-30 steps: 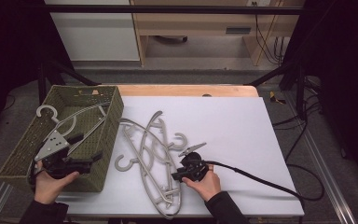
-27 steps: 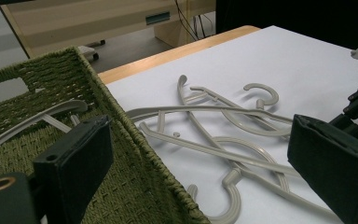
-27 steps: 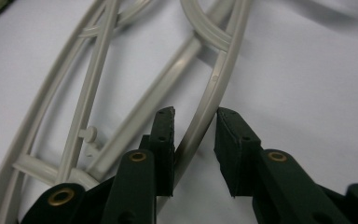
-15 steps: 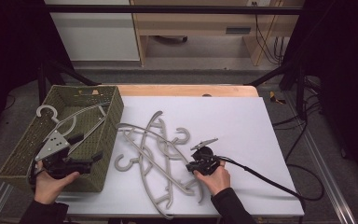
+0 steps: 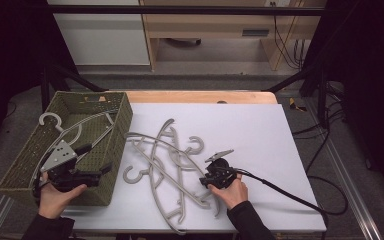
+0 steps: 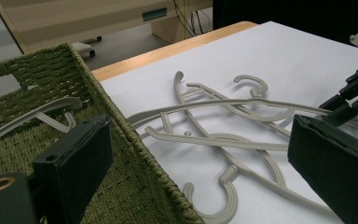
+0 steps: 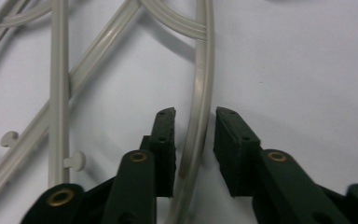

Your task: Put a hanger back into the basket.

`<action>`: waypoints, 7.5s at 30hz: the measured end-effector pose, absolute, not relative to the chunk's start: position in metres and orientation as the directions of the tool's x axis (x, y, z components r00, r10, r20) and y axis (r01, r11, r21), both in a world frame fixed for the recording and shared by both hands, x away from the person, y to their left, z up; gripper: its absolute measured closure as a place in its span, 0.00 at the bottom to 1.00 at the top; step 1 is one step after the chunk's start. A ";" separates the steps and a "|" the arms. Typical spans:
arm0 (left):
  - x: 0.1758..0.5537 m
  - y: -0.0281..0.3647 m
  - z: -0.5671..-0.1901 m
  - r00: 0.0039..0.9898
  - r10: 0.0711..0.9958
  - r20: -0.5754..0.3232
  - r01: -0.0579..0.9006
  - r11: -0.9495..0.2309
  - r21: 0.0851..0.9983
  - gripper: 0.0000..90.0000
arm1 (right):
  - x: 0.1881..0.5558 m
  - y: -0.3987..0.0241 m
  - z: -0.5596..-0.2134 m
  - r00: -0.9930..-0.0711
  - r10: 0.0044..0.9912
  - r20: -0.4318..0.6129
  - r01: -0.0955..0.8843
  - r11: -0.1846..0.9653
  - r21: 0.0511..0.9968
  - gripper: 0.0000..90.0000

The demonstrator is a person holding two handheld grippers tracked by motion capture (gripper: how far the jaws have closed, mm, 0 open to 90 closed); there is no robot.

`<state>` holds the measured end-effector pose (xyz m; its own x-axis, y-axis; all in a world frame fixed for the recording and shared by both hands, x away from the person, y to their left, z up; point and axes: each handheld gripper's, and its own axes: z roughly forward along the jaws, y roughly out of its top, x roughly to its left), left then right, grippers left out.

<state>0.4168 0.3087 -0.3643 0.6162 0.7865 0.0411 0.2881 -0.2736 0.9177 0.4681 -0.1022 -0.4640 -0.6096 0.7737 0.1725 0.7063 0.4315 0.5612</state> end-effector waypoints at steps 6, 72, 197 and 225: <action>0.417 0.307 -0.364 0.619 0.784 0.047 0.287 -0.281 0.916 0.07 | 0.469 -0.102 -0.464 -0.584 0.797 0.155 0.718 0.418 0.557 0.87; 0.437 0.197 -0.377 0.881 0.456 0.128 0.277 -0.717 0.640 0.68 | 0.432 -0.158 -0.380 -0.896 0.428 0.119 0.393 0.636 0.664 0.92; 0.459 0.482 -0.356 0.304 0.948 0.095 0.431 -0.226 0.873 0.91 | 0.442 -0.226 -0.376 -0.601 0.794 0.088 0.366 0.176 0.914 0.05; 0.473 0.476 -0.366 0.265 0.951 0.158 0.577 -0.287 0.764 0.91 | 0.443 -0.222 -0.379 -0.609 0.788 0.087 0.378 0.192 0.906 0.05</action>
